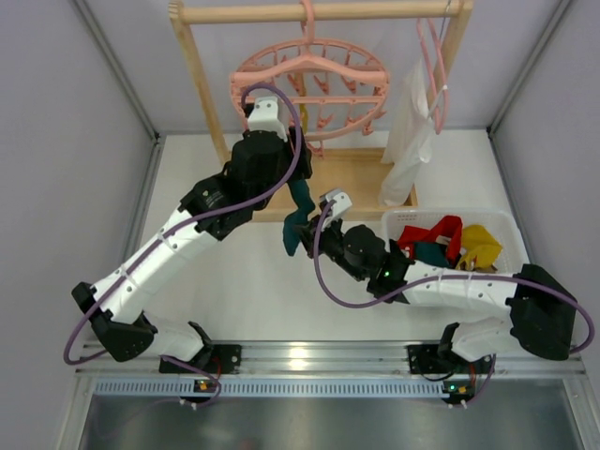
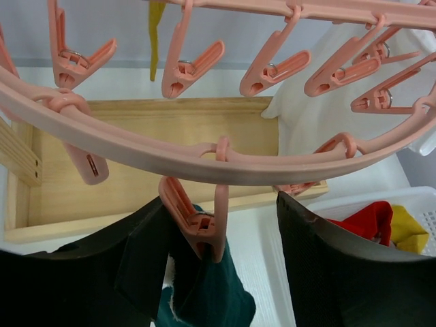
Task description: Remove the socks clipped to the hanger
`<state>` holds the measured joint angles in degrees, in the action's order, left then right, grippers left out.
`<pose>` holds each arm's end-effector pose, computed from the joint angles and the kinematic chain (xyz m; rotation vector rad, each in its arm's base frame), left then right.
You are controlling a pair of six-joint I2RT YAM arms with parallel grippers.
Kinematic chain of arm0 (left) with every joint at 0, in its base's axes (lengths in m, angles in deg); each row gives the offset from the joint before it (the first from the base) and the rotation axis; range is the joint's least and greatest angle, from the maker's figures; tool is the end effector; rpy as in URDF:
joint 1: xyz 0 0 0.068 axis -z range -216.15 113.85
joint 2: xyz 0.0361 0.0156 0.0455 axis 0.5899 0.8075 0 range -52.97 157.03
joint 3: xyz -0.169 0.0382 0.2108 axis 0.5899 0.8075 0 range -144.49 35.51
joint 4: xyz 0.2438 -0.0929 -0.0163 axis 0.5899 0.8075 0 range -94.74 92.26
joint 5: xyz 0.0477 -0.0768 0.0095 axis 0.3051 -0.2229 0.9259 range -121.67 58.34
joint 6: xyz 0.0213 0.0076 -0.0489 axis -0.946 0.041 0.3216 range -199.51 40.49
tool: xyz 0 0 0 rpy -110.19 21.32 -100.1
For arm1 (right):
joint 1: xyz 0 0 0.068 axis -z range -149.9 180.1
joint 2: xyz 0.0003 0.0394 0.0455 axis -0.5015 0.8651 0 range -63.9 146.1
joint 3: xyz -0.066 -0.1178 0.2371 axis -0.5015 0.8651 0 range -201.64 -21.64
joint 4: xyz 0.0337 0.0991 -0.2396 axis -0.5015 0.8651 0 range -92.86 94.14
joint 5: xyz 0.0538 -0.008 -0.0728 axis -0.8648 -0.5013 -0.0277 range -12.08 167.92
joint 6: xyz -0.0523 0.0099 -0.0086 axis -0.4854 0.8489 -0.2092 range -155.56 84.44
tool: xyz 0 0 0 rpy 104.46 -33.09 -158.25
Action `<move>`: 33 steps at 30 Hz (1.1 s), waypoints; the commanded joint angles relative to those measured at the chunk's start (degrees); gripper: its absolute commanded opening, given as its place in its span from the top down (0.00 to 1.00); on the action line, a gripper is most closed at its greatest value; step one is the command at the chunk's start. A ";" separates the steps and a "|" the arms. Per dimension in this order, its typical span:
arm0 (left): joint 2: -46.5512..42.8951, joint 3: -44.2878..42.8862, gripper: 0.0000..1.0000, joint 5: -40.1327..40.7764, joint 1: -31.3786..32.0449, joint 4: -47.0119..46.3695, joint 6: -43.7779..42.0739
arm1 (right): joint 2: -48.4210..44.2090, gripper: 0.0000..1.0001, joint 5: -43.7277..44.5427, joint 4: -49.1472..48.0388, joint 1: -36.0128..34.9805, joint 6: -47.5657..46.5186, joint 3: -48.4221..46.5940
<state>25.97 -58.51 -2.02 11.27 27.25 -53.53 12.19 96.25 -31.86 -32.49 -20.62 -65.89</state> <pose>0.2096 -0.2021 0.4637 -0.0121 1.8466 -0.4183 0.1498 0.2646 0.2861 -0.4364 1.6178 0.7782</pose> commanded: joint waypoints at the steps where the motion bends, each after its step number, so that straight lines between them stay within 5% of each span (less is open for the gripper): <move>1: -0.89 1.37 0.36 1.29 -0.05 -6.49 -1.63 | -3.06 1.00 -2.41 -2.03 -1.13 1.14 0.13; 20: -1.68 4.19 0.80 -0.82 -1.10 -11.60 -5.23 | -4.81 1.00 -3.74 -1.77 -1.13 1.67 1.79; 24: -2.12 4.46 0.82 -1.35 -1.10 -11.51 -5.06 | -7.35 1.00 -3.30 -0.98 -1.31 2.37 3.73; 29: -3.87 6.74 0.57 -3.71 -1.10 -11.42 -3.22 | -15.69 1.00 -0.84 5.24 -1.31 2.29 5.49; 33: -5.46 8.85 0.31 -6.18 -1.01 -11.42 -1.64 | -22.56 1.00 10.01 19.38 -1.22 1.85 4.09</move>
<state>23.32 -50.88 -5.29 10.35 18.42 -56.73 -5.08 97.32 -22.00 -32.86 -18.88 -59.93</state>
